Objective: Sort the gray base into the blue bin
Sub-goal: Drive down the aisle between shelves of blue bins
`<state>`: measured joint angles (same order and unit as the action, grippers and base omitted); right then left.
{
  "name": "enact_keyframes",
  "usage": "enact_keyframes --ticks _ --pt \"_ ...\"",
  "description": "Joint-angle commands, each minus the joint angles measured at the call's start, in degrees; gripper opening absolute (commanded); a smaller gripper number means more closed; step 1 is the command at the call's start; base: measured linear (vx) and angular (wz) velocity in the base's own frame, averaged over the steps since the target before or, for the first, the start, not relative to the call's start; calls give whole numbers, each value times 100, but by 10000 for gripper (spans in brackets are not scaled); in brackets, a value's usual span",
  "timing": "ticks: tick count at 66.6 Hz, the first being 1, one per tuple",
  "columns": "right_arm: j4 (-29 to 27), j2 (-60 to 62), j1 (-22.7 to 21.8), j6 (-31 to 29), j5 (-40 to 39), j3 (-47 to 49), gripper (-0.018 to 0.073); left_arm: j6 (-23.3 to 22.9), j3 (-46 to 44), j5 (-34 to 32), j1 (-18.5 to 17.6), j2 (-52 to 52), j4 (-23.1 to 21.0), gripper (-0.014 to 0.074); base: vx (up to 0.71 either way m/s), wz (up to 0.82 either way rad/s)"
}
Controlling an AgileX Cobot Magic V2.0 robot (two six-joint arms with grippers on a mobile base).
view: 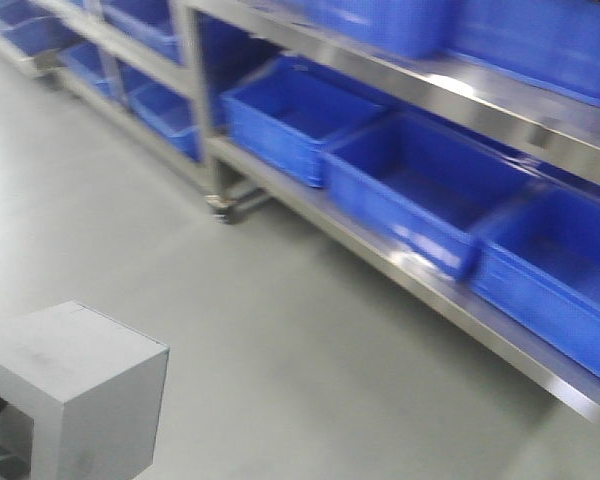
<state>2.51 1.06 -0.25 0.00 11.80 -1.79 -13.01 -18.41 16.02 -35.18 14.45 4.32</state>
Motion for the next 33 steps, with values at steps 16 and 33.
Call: enact_keyframes --ticks 16,33 --pt "49 43 -9 -69 -454 -32 -5 -30 -173 -636 -32 51 -51 -8 21 80" --pt "49 43 -9 -69 -454 -32 -5 -30 -173 -636 -32 51 -51 -8 20 77"
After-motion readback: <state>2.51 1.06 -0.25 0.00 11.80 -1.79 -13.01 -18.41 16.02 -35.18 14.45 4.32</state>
